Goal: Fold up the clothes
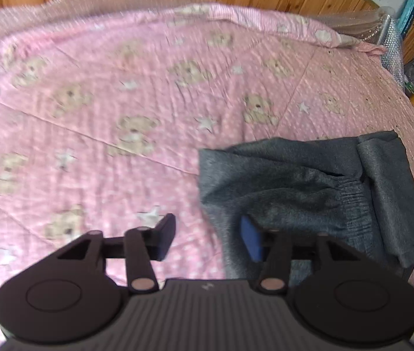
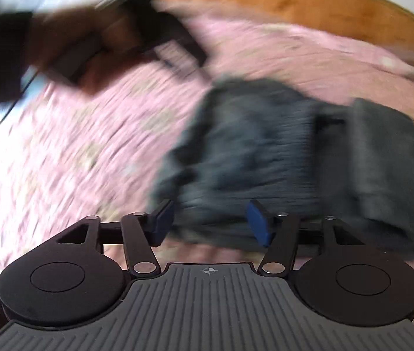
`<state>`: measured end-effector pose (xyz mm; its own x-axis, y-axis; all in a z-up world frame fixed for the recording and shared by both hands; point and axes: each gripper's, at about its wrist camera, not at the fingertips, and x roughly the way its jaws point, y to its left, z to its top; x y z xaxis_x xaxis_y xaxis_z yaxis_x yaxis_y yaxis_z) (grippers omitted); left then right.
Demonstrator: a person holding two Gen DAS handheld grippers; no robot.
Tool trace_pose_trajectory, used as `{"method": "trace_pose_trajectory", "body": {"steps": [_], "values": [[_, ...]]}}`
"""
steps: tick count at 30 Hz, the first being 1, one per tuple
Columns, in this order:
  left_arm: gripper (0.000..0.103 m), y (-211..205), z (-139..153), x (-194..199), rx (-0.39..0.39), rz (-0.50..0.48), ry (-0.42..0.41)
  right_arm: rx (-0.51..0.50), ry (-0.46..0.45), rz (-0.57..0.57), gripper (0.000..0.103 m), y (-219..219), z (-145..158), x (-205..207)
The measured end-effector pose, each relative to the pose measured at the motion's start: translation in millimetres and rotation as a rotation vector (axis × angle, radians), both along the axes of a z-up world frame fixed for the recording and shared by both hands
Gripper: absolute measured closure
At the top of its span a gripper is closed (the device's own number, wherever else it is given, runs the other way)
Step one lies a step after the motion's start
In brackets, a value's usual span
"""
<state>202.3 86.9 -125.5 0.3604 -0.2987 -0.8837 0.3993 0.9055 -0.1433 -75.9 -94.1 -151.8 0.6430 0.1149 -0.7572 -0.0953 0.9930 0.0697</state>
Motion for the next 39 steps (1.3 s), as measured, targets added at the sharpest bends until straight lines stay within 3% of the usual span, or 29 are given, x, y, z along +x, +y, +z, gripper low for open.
{"method": "trace_pose_trajectory", "body": {"steps": [3, 5, 8, 10, 13, 15, 19, 22, 25, 29, 30, 32, 34, 37, 39], "values": [[0.051, -3.2, 23.4, -11.1, 0.019, 0.012, -0.044, 0.041, -0.036, -0.255, 0.034, -88.8, 3.7, -9.4], [0.048, -22.5, 38.3, -19.9, -0.035, -0.013, -0.061, 0.062, -0.047, -0.415, 0.032, -146.0, 1.4, -12.5], [0.044, -75.2, 46.3, -30.0, -0.132, -0.08, -0.06, 0.072, -0.083, -0.504, 0.033, -194.1, -3.8, -3.5], [0.044, -121.6, 40.3, -31.3, -0.138, -0.118, -0.067, 0.056, -0.12, -0.447, 0.04, -203.2, -5.1, 17.4], [0.045, -188.2, 23.8, -36.7, -0.122, -0.18, -0.063, -0.01, -0.134, -0.34, 0.058, -204.0, -15.7, 66.4], [0.047, -222.2, 6.6, -47.6, -0.098, -0.225, -0.045, -0.034, -0.121, -0.322, 0.061, -209.5, -22.9, 93.7], [0.049, -255.5, -34.8, -78.2, -0.075, -0.29, 0.031, 0.029, -0.058, -0.294, 0.082, -243.7, -39.3, 134.7], [0.049, -267.0, -66.3, -92.7, 0.012, -0.286, 0.088, 0.104, 0.04, -0.227, 0.094, -272.0, -69.6, 170.5], [0.047, -265.3, -78.2, -104.4, 0.038, -0.248, 0.069, 0.122, 0.037, -0.134, 0.096, -282.4, -88.8, 188.2], [0.049, -265.9, -69.9, -103.4, 0.08, -0.239, 0.1, 0.191, 0.054, -0.13, 0.097, -294.3, -90.5, 194.8], [0.05, -265.2, -63.1, -101.5, 0.083, -0.237, 0.11, 0.211, 0.058, -0.134, 0.097, -297.5, -82.7, 188.5], [0.05, -261.7, -49.5, -103.3, 0.062, -0.238, 0.099, 0.242, 0.039, -0.139, 0.083, -301.7, -58.3, 164.1], [0.05, -259.0, -40.4, -106.3, 0.039, -0.24, 0.095, 0.272, 0.028, -0.131, 0.081, -301.4, -38.5, 138.0], [0.05, -267.4, -61.0, -116.4, 0.082, -0.281, 0.139, 0.289, 0.115, -0.07, 0.081, -284.5, -54.5, 95.7], [0.043, -274.3, -74.0, -126.0, 0.112, -0.323, 0.103, 0.267, 0.149, -0.08, 0.086, -278.4, -77.9, 75.8]]}}
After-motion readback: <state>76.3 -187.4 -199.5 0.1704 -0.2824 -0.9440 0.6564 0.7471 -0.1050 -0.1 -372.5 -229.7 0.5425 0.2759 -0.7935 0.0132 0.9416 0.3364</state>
